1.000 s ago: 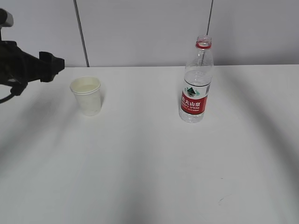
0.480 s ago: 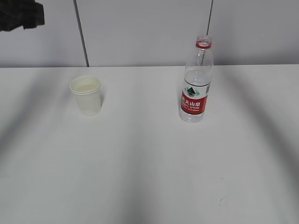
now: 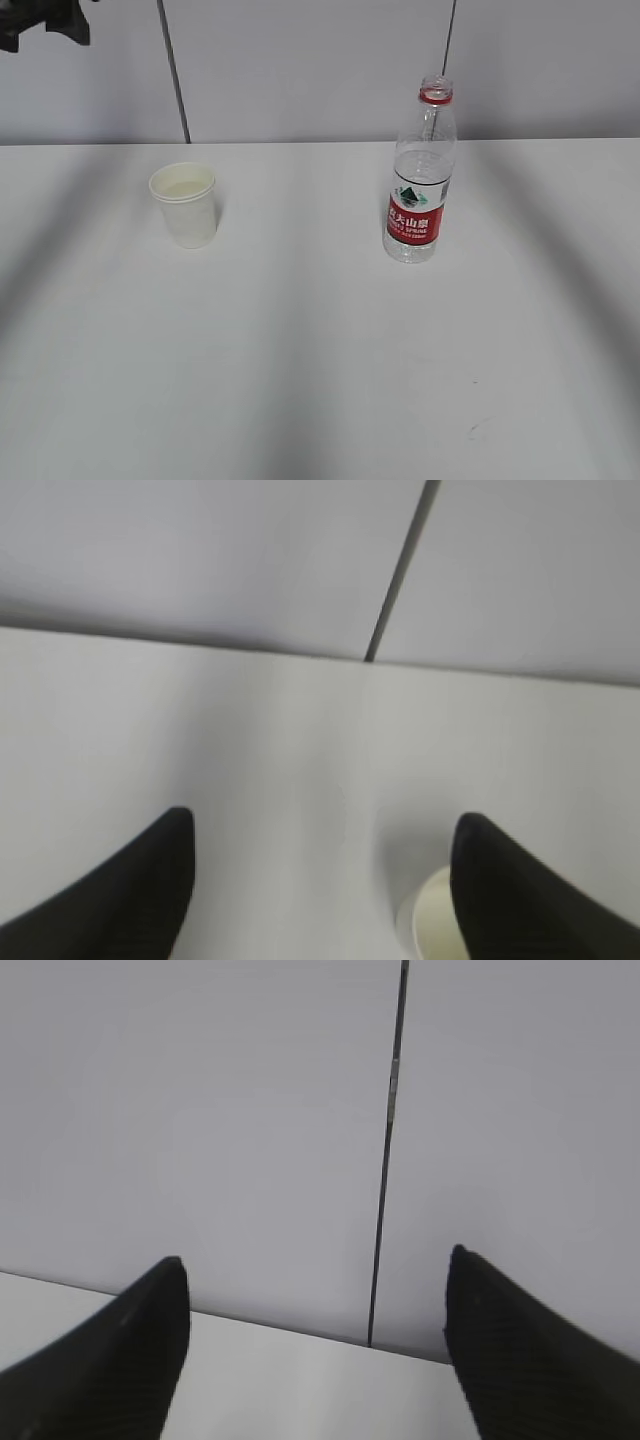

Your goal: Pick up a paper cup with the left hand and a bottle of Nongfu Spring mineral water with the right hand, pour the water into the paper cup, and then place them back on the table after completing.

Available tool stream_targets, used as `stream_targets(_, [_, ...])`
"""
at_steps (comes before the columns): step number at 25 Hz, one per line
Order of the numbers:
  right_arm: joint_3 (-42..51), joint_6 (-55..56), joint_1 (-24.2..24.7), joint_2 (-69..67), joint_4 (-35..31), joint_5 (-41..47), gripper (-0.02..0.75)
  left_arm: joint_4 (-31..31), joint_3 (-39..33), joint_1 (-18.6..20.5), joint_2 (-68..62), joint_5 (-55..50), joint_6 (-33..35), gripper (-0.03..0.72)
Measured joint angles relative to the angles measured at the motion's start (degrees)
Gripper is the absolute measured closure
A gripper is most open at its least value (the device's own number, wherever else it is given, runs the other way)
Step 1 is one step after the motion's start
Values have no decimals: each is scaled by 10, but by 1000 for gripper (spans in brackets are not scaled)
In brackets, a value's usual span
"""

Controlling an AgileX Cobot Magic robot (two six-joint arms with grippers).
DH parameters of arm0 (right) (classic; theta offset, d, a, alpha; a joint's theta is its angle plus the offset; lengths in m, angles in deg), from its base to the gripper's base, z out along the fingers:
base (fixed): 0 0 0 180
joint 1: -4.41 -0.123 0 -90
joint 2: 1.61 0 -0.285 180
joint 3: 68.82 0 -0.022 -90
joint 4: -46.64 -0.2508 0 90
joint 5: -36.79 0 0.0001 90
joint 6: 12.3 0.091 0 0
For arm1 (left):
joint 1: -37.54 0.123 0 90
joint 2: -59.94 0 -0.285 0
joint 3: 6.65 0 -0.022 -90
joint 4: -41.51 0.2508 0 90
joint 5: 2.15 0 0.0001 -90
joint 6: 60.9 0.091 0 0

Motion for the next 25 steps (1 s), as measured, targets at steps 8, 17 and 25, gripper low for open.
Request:
stream_targets(8, [0,0,0,0,0,0,151,-66,62,-1,-24,-171,88,208])
stream_targets(17, [0,0,0,1,0,0,151,-67,64,-1,-24,-310,116,209])
stream_targets(25, [61,-27,0,64,-1,11,151,-83,49,-1,-7,-310,116,209])
